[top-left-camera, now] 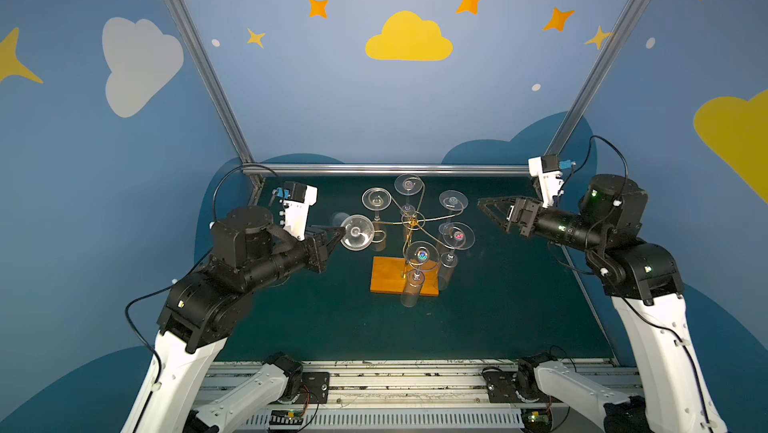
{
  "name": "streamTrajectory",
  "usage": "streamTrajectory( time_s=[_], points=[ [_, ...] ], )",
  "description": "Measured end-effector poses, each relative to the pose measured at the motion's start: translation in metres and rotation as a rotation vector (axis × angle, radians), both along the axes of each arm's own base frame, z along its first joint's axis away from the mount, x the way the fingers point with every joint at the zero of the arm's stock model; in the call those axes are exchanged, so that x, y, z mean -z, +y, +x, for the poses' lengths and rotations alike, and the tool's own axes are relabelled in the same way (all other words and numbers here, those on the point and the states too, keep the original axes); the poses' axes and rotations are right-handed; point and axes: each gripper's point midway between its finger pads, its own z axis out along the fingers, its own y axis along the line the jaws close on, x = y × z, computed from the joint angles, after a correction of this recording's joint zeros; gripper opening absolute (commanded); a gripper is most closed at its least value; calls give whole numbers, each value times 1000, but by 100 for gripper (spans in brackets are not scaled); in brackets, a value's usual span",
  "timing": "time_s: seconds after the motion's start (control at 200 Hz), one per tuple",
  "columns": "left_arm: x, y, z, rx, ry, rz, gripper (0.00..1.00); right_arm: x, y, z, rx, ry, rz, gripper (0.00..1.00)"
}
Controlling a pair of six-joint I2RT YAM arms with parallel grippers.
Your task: Take the wine glass off the wine glass rack
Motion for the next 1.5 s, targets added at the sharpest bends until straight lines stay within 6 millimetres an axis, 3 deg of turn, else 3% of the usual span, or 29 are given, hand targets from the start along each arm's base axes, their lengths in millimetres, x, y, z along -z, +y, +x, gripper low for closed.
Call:
streamTrajectory(
  time_s=[0.19,0.36,0.491,0.731,1.081,1.256,1.502],
  points=[
    [-21,-5,16,15,-130,90,3,-7,21,0,-60,-26,-12,94],
    [-51,-9,18,23,-287,171,3,-15,36,3,-92,-45,-17,94],
    [-62,-20,18,49,-393,241,3,-24,45,2,-121,-71,-11,94],
    [-56,-77,6,180,-638,436,3,-40,55,2,-145,-100,12,92],
    [-54,-158,-15,244,-1010,676,3,-38,58,0,-153,-83,28,90],
    [-48,-181,-25,241,-1146,771,3,-32,57,-4,-156,-74,26,87],
    [-45,-196,-27,214,-1237,852,3,-31,60,-11,-187,-69,32,68]
  ],
)
